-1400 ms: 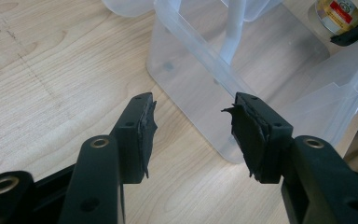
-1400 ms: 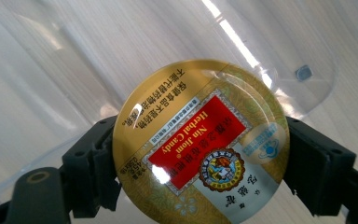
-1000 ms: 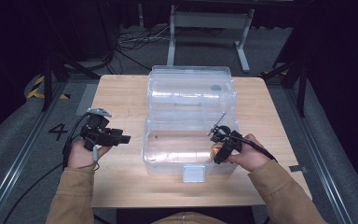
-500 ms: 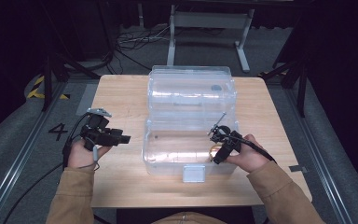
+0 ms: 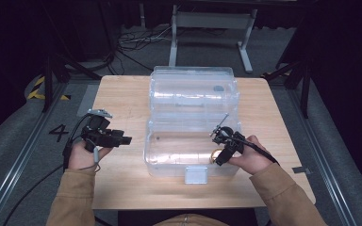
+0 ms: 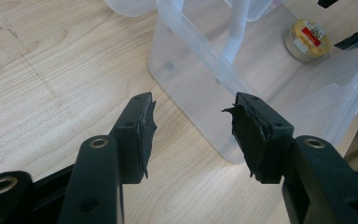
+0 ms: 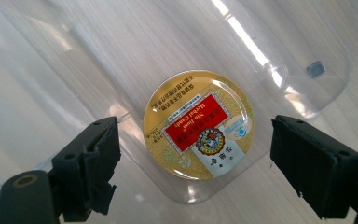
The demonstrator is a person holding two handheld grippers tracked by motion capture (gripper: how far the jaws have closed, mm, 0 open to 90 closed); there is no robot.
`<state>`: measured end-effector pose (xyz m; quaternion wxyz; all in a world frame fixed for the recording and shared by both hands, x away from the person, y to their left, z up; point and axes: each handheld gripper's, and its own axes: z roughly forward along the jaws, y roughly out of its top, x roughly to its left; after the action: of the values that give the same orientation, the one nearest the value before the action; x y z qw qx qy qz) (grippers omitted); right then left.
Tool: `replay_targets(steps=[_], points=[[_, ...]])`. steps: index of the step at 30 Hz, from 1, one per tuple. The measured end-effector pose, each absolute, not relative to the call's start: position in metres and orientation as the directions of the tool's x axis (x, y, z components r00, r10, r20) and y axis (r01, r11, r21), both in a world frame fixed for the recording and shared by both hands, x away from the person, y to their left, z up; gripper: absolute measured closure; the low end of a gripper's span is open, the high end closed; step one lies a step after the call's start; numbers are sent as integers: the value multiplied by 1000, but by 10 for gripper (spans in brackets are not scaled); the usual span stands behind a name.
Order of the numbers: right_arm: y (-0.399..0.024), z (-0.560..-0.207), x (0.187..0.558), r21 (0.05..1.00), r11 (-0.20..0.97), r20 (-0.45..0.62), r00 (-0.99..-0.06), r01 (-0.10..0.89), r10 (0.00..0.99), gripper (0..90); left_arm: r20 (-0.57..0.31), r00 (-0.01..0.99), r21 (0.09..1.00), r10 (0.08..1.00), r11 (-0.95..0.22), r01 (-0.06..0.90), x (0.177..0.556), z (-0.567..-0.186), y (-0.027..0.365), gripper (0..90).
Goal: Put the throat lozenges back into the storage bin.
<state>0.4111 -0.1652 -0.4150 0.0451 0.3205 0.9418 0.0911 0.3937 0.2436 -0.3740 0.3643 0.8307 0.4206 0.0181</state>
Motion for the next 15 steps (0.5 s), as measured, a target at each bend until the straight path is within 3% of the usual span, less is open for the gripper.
replay_targets(steps=[15], points=[[-181, -397, 405, 325, 730, 2, -772, 601, 635, 228, -288, 660, 630, 694, -382, 676, 398, -372, 239, 490]])
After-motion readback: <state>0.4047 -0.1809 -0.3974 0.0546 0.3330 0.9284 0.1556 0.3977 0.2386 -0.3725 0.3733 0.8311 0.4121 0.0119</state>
